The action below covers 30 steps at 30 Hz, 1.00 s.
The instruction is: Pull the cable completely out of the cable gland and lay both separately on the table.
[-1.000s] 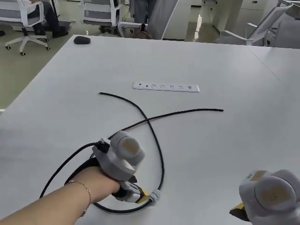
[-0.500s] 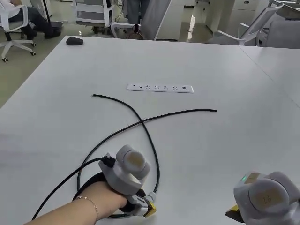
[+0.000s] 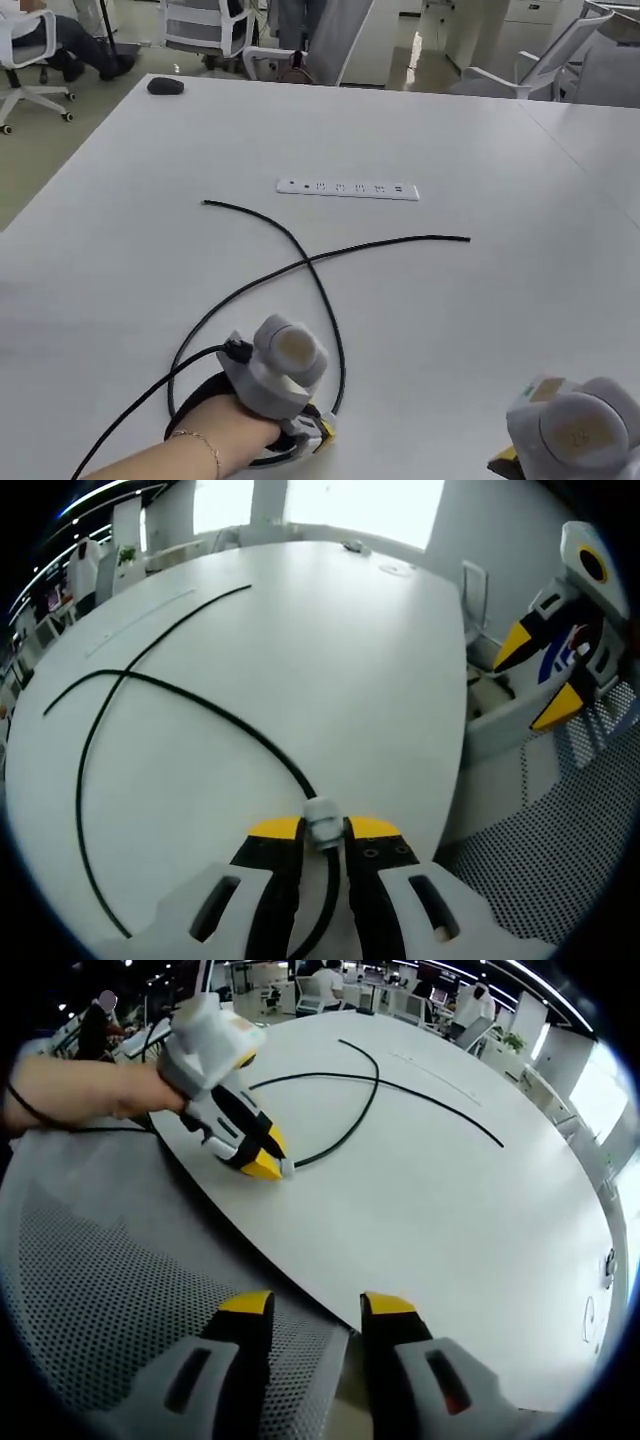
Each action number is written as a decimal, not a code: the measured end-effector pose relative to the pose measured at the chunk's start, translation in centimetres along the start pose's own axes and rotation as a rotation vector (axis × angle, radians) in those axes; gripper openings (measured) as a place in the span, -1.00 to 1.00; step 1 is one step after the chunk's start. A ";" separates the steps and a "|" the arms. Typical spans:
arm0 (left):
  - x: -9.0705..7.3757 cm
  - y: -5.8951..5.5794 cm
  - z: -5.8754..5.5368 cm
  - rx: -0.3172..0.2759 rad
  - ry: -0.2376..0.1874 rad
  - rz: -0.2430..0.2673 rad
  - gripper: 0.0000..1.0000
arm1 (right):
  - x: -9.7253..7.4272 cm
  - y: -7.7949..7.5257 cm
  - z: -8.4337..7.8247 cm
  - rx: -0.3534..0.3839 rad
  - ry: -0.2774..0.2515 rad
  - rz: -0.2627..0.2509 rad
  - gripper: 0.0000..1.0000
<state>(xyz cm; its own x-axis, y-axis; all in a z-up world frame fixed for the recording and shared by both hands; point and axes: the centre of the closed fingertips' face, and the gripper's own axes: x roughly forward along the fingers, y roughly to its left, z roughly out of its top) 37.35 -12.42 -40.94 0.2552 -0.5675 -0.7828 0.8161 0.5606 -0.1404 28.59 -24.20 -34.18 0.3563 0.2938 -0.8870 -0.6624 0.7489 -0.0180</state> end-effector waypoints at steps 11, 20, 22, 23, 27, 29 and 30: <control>0.0 0.4 -0.7 0.022 0.027 0.003 -0.65 | 0.0 0.0 0.0 -0.003 -0.002 0.001 -0.31; -1.0 0.8 -0.6 0.026 0.046 0.006 -0.66 | 0.0 0.0 0.1 -0.002 -0.006 0.004 -0.32; -1.4 0.8 -0.4 0.037 0.045 0.006 -0.66 | 0.0 0.1 0.0 -0.004 -0.004 0.006 -0.32; -1.7 0.7 -0.2 0.040 0.043 0.006 -0.66 | 0.0 0.1 0.0 -0.005 -0.004 0.007 -0.32; -3.0 0.8 0.6 0.047 0.026 0.005 -0.66 | 0.0 0.2 0.0 -0.007 0.000 0.012 -0.32; -3.9 1.0 1.0 0.039 0.018 0.002 -0.66 | 0.0 0.3 0.0 -0.009 0.001 0.015 -0.33; -4.2 1.1 1.1 0.033 0.013 0.002 -0.66 | 0.0 0.3 0.0 -0.010 0.002 0.016 -0.33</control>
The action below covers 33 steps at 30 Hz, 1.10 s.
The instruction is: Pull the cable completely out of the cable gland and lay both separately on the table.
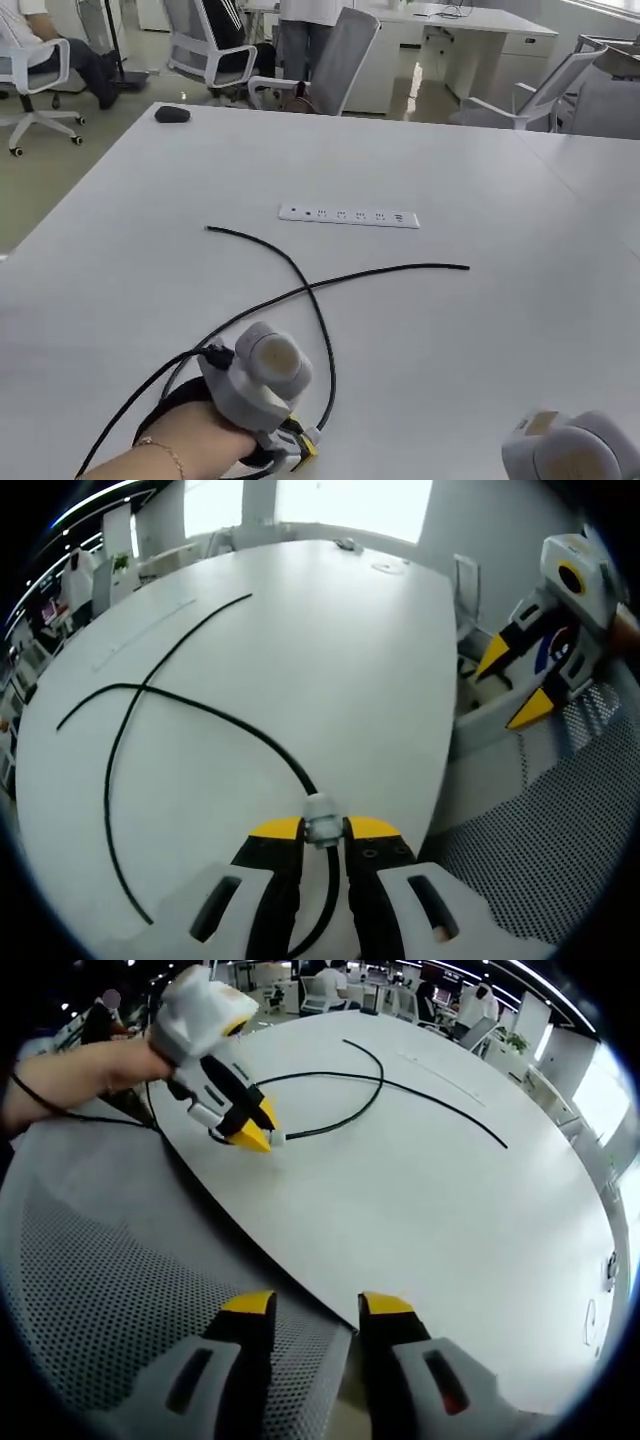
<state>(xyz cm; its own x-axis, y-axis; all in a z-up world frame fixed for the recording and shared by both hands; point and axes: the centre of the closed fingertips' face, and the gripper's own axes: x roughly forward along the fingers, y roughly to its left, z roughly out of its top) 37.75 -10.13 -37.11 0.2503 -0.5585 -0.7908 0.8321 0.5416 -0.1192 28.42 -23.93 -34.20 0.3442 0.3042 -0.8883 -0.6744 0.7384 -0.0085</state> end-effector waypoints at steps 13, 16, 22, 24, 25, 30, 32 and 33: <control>-4.5 -0.1 1.7 0.028 -0.026 -0.003 -0.67 | 0.0 0.2 0.1 -0.003 0.000 0.007 -0.34; -5.4 -0.6 1.8 0.059 -0.026 -0.009 -0.67 | 0.0 0.2 0.1 -0.001 -0.002 0.008 -0.34; -7.2 -1.5 2.4 0.106 -0.049 -0.008 -0.67 | 0.0 0.2 0.1 -0.002 -0.002 0.012 -0.34; -7.7 -1.8 2.6 0.122 -0.054 -0.004 -0.67 | 0.0 0.2 0.0 -0.004 -0.001 0.013 -0.34; -8.0 -2.1 2.8 0.128 -0.059 -0.008 -0.67 | 0.0 0.2 0.0 -0.004 0.000 0.013 -0.34; -8.5 -2.9 2.6 0.197 -0.058 -0.003 -0.67 | 0.0 0.3 0.0 -0.009 0.002 0.014 -0.34; -8.6 -3.0 2.3 0.211 -0.052 0.004 -0.67 | 0.0 0.3 0.0 -0.011 0.005 0.015 -0.34; -8.7 -3.1 2.3 0.213 -0.054 0.006 -0.67 | 0.0 0.3 0.0 -0.015 0.006 0.016 -0.34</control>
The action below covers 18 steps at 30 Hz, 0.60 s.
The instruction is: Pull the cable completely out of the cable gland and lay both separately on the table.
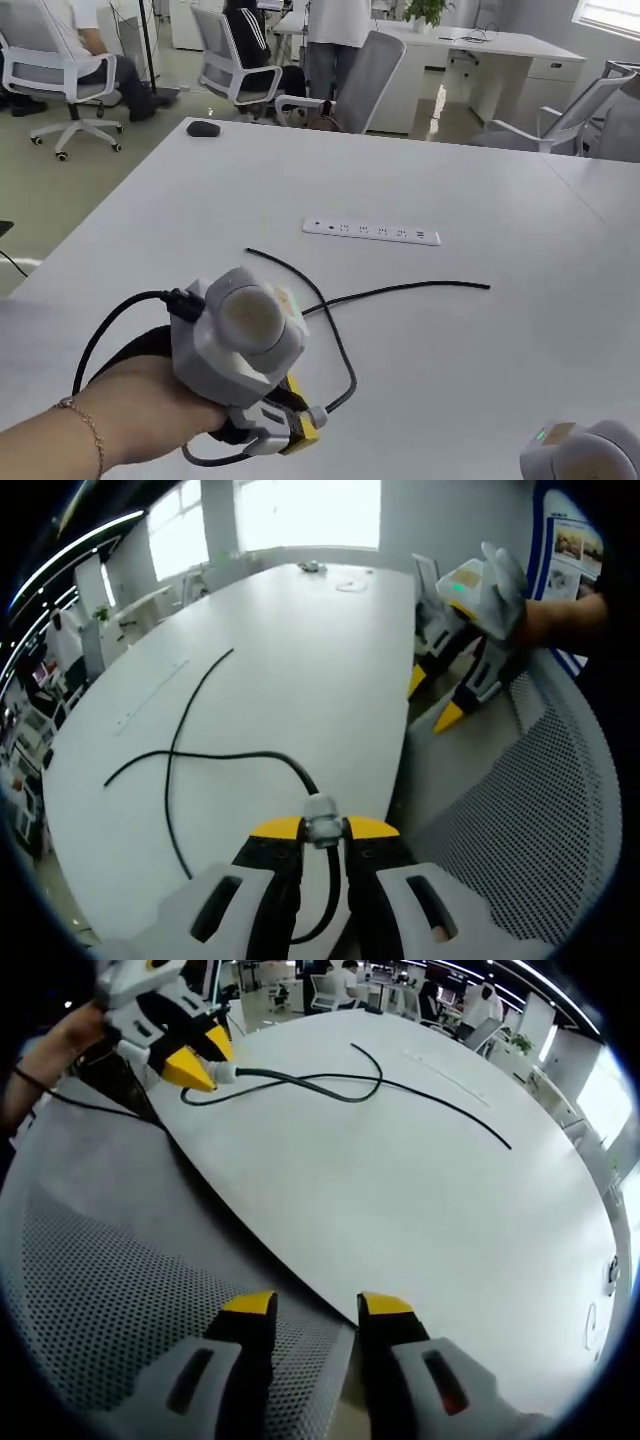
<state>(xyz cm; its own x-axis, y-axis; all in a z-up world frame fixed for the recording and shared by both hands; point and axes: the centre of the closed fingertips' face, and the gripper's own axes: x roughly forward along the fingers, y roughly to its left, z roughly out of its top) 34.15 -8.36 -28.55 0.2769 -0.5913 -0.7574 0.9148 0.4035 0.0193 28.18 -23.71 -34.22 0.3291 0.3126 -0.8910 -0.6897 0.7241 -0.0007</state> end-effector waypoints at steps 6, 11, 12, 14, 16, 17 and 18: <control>-0.5 -0.1 -0.1 0.002 -0.019 0.008 -0.68 | 0.0 0.5 0.1 -0.020 0.004 0.027 -0.35; -0.6 -0.1 -0.4 0.020 -0.019 0.022 -0.67 | -0.2 1.1 0.3 -0.024 -0.010 0.082 -0.32; -0.6 -0.1 -0.4 0.022 -0.021 0.025 -0.67 | -0.2 1.1 0.4 -0.026 -0.012 0.089 -0.30; -0.6 0.0 -0.5 0.017 -0.023 0.025 -0.67 | -0.1 1.1 0.5 -0.044 -0.011 0.109 -0.26; -0.7 0.0 -0.6 0.012 -0.025 0.027 -0.67 | -0.2 0.9 0.6 -0.070 -0.003 0.112 -0.27; -0.7 0.0 -0.7 0.014 -0.025 0.028 -0.67 | -0.1 0.8 0.7 -0.078 -0.002 0.114 -0.26; -0.7 -0.1 -0.7 0.015 -0.025 0.029 -0.68 | -0.2 0.8 0.8 -0.096 0.002 0.120 -0.25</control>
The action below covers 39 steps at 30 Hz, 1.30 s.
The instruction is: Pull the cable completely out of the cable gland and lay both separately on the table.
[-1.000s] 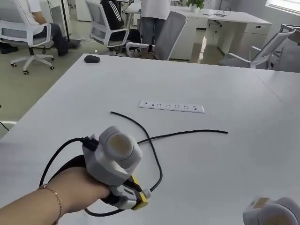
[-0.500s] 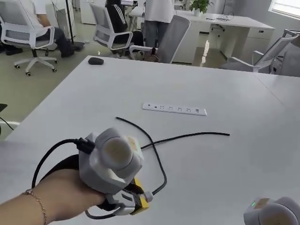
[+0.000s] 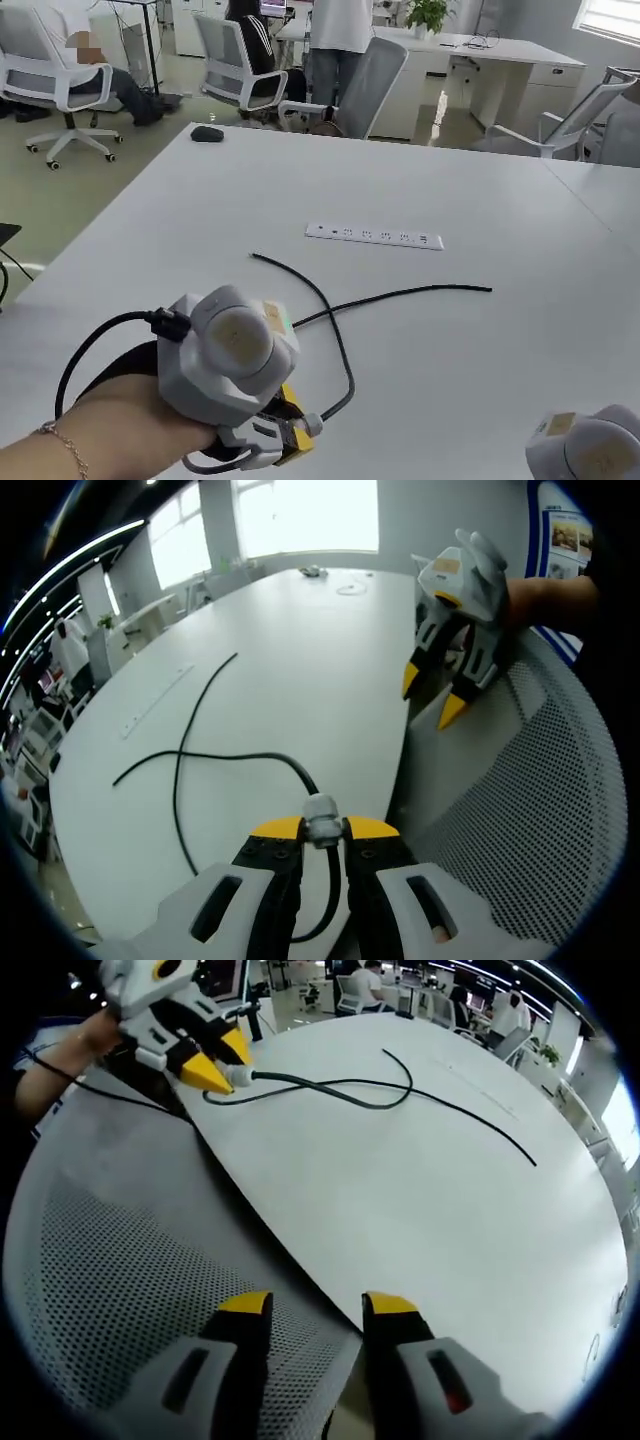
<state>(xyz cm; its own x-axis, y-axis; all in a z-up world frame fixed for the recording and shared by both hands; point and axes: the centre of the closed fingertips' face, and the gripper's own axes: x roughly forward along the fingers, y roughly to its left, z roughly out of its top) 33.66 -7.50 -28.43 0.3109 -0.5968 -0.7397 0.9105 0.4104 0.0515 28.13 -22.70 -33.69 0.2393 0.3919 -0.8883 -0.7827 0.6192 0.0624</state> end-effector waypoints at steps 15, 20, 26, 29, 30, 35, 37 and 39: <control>-0.8 0.3 -0.1 0.031 0.003 0.023 -0.68 | -2.2 -2.4 7.6 -0.251 -0.074 0.009 -0.24; -1.0 0.3 -0.1 0.035 0.003 0.026 -0.68 | -2.3 -2.4 10.6 -0.351 -0.090 0.022 -0.25; -1.0 0.3 -0.2 0.049 0.005 0.028 -0.68 | -2.2 -1.3 13.7 -0.488 -0.134 0.061 -0.27; -0.9 0.2 -0.2 0.059 0.007 0.027 -0.68 | -1.8 -0.4 14.6 -0.541 -0.140 0.092 -0.26; -0.8 0.2 -0.2 0.063 0.009 0.027 -0.68 | -1.6 -0.2 14.8 -0.558 -0.140 0.103 -0.26; -0.8 0.1 -0.2 0.072 0.010 0.026 -0.68 | -0.8 2.3 15.2 -0.670 -0.132 0.211 -0.33; -0.8 0.1 -0.2 0.078 0.009 0.025 -0.68 | -0.5 3.3 15.1 -0.722 -0.125 0.260 -0.41; -0.8 0.1 -0.2 0.089 0.012 0.025 -0.68 | -0.1 4.0 15.1 -0.757 -0.117 0.293 -0.46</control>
<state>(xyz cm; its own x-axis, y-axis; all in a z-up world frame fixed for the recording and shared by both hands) 33.44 -6.85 -27.98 0.3311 -0.5789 -0.7451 0.9232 0.3622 0.1288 33.67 -9.93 -26.50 -0.0099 0.5609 -0.8278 -0.9885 -0.1304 -0.0766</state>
